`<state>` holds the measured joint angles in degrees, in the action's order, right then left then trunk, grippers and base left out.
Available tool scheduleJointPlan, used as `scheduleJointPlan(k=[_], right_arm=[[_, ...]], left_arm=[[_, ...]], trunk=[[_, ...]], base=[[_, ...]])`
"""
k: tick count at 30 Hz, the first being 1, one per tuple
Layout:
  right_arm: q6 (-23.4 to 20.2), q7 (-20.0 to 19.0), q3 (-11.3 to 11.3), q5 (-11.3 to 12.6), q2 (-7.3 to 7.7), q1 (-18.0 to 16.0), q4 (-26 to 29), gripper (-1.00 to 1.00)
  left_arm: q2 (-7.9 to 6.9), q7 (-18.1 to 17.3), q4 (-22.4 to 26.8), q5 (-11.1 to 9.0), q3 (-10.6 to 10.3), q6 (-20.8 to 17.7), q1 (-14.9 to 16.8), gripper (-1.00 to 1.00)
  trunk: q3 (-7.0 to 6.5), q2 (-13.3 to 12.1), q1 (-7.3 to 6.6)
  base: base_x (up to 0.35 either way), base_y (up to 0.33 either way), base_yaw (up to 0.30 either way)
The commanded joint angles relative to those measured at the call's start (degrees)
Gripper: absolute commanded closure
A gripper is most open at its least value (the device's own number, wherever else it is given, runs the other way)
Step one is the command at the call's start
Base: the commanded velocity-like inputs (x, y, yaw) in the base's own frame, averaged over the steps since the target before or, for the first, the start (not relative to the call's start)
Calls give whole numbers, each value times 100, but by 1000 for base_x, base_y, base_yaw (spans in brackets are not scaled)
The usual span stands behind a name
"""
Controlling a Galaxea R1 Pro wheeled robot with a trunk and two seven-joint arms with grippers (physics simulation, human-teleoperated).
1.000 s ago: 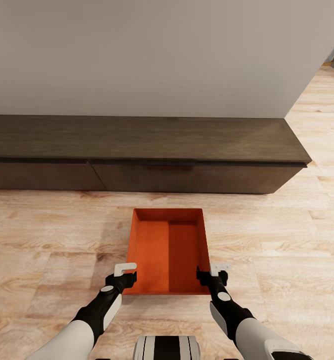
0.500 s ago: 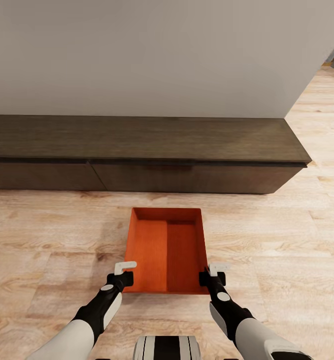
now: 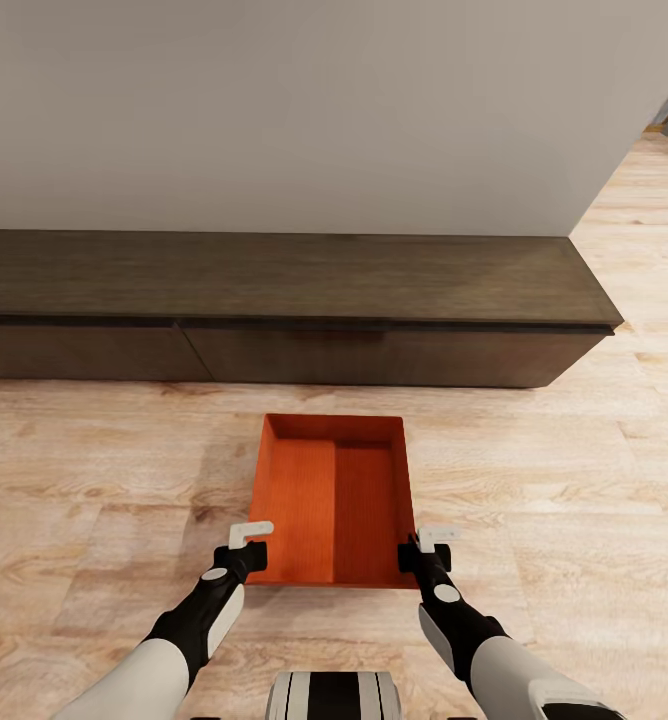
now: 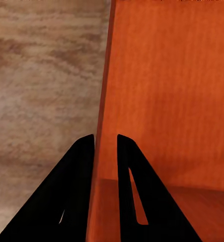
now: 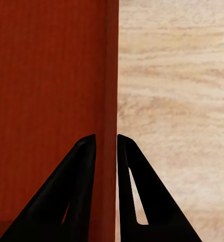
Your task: Move the two storage containers from the living room to the garage. In the garage, place one container on the floor and stack the other container on top of it (either order is fine).
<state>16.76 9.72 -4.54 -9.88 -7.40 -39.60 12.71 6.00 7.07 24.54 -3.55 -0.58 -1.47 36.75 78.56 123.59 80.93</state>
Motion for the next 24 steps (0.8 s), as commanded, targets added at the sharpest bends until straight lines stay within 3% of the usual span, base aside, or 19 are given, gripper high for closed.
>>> scheduleJointPlan(k=[1, 24], right_arm=[[29, 21, -91, -29, -5, -4, -5, 100], [29, 21, -96, -33, -16, -4, -5, 100]], left_arm=[[-2, 40, 11, 12, 22, -20, 0, 100], [-2, 41, 7, -1, 41, -20, -1, 100]], trunk=[[3, 1, -1], [-410, -921, -506]], base=[[0, 0, 0], [0, 0, 0]])
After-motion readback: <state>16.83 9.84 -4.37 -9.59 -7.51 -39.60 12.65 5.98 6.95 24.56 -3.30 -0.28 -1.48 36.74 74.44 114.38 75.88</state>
